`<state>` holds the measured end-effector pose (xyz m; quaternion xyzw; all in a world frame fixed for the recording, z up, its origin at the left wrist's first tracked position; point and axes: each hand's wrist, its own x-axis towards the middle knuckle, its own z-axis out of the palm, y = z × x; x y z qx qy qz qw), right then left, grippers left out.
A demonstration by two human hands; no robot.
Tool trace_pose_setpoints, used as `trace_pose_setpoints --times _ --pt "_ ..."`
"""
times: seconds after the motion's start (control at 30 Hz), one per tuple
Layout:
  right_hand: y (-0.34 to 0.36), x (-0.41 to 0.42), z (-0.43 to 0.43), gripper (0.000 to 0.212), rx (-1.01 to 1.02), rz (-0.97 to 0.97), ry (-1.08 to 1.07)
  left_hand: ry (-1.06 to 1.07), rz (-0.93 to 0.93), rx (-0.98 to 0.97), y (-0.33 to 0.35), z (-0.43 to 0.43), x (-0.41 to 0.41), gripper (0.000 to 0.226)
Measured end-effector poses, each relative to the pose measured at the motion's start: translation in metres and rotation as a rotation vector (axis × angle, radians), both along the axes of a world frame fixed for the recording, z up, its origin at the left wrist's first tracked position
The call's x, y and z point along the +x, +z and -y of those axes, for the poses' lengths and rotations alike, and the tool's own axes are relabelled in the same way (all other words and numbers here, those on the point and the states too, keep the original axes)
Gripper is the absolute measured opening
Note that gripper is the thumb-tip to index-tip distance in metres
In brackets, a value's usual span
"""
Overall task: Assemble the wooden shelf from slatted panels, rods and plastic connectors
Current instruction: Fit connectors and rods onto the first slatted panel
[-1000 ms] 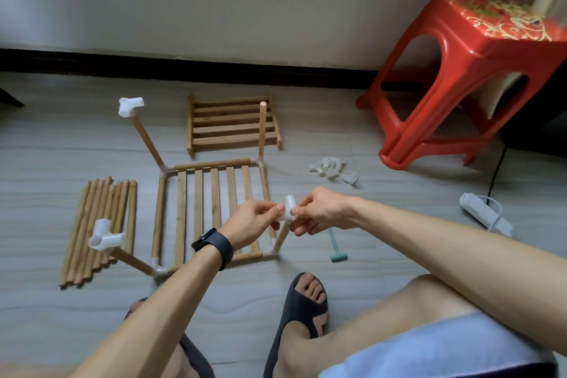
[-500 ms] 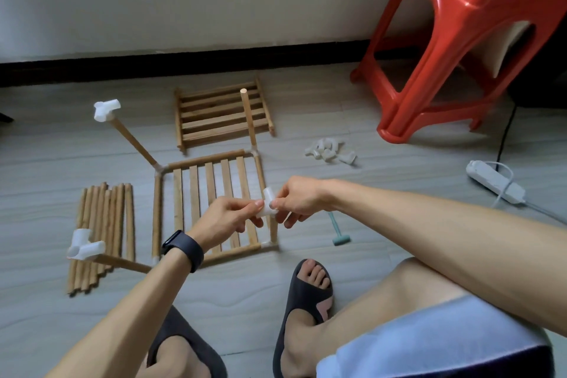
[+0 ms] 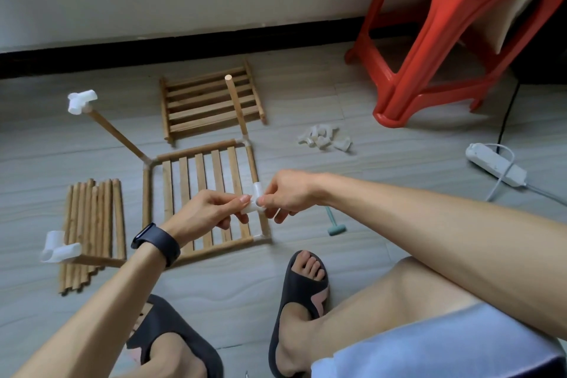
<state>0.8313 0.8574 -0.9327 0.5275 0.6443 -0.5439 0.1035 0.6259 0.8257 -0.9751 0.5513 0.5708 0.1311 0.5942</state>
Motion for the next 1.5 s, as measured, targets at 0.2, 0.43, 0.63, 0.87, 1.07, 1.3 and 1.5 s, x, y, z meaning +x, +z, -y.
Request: trace_pose_setpoints --times 0.2,0.43,0.63,0.87,1.07,1.3,1.5 --pt "0.004 0.007 -0.014 0.052 0.021 0.093 0.256 0.146 0.105 -0.159 -0.03 -0.013 -0.024 0.087" --pt "-0.11 0.065 -0.072 0.049 0.222 0.426 0.075 0.027 -0.51 -0.156 -0.106 -0.033 -0.041 0.084" --pt "-0.181 0.096 -0.14 0.067 0.297 0.6 -0.112 -0.287 -0.896 -0.129 -0.185 -0.073 -0.045 0.097" --pt "-0.211 0.069 -0.215 0.064 0.633 0.763 0.1 -0.308 -0.906 -0.176 -0.222 -0.053 -0.038 0.109" --pt "-0.233 0.046 -0.193 0.032 0.815 0.991 0.437 -0.351 -0.928 -0.171 -0.218 -0.026 -0.037 0.102" --pt "-0.221 0.026 -0.14 0.026 0.509 0.346 -0.148 -0.373 -0.922 -0.219 -0.21 -0.006 -0.031 0.105" --pt "-0.076 -0.006 -0.132 0.023 0.077 -0.336 -0.635 -0.241 -0.674 -0.185 -0.115 -0.066 -0.054 0.07"
